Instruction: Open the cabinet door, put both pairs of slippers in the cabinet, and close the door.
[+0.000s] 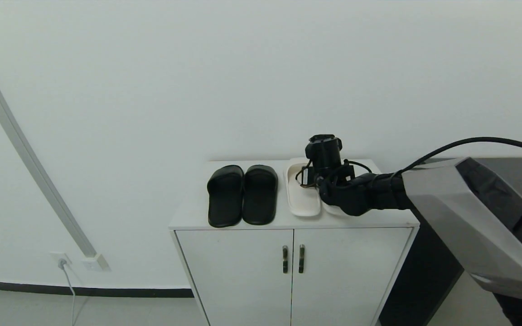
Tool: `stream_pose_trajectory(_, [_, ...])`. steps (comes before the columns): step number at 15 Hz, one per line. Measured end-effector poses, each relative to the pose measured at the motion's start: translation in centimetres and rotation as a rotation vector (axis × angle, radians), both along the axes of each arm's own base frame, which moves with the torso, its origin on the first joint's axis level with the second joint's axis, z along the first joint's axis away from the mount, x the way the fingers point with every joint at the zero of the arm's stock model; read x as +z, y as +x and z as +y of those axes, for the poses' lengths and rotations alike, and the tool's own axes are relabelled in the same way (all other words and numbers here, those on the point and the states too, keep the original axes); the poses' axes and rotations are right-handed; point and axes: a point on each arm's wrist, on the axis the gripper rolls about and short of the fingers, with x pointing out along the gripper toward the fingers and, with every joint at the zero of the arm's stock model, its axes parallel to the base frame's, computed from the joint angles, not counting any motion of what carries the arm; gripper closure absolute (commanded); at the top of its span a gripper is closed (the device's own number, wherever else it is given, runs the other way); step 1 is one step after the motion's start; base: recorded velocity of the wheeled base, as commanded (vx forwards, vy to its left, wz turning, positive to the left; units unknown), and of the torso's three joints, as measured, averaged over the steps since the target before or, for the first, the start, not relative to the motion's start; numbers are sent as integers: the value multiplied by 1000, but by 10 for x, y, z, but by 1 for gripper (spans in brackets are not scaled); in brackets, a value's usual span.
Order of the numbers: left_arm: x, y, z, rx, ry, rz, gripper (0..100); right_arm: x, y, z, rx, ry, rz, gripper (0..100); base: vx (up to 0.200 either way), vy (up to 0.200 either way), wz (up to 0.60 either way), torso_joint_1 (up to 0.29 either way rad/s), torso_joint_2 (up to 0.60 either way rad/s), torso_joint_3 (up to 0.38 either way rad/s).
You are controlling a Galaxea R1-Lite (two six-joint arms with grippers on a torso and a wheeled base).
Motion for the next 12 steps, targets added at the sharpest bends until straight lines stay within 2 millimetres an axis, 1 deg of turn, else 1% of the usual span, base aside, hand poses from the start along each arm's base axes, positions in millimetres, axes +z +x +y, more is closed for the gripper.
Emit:
stream_pose_trajectory(4, [0,0,0,0,1,-1,100,29,-38,-20,50,-3,30,100,0,0,0,0,0,0])
stream_pose_trajectory(6, [0,0,0,0,1,-1,100,38,-57,-30,122,2,36,100,0,0,0,0,0,0])
stream_pose_trajectory(8, [0,0,0,0,1,-1,100,41,-78,-43,222,-10,25,100,0,0,0,0,0,0])
stream_pose_trajectory(10, [0,0,0,0,4,-1,100,38,-99,-55,336,-35,3,100,0,0,0,0,0,0])
stream_pose_trajectory(12, [0,0,0,0,5,-1,100,32,-122,-67,510,-32,-14,100,0,0,0,0,0,0])
